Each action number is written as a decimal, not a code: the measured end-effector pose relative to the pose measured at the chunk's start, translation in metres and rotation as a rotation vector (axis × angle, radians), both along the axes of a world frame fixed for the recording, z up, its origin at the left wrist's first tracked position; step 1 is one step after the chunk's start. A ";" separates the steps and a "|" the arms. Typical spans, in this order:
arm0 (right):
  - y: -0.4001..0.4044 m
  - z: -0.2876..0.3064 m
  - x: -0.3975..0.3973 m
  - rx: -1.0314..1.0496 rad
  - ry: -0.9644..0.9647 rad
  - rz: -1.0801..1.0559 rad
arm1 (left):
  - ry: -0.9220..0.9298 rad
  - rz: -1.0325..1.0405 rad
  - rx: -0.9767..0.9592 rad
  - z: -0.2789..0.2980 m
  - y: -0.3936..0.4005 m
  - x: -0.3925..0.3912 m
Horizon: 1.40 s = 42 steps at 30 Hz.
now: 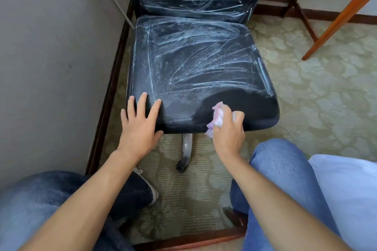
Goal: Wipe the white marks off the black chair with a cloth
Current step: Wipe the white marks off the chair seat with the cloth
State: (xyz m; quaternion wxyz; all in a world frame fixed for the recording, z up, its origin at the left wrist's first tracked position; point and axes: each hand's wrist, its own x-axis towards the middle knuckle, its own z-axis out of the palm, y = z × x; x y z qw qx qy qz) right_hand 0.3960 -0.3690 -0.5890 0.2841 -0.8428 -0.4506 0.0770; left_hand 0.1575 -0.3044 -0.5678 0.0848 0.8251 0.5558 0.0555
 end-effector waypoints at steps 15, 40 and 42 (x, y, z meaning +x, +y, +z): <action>0.004 0.004 -0.003 0.101 0.070 -0.086 | 0.008 -0.027 -0.034 0.005 -0.015 -0.003; -0.012 -0.006 -0.062 0.224 0.072 0.353 | -0.124 -0.109 0.003 0.001 -0.024 -0.004; -0.015 -0.011 -0.088 0.060 0.018 0.639 | -0.194 -0.106 -0.014 0.000 -0.022 -0.007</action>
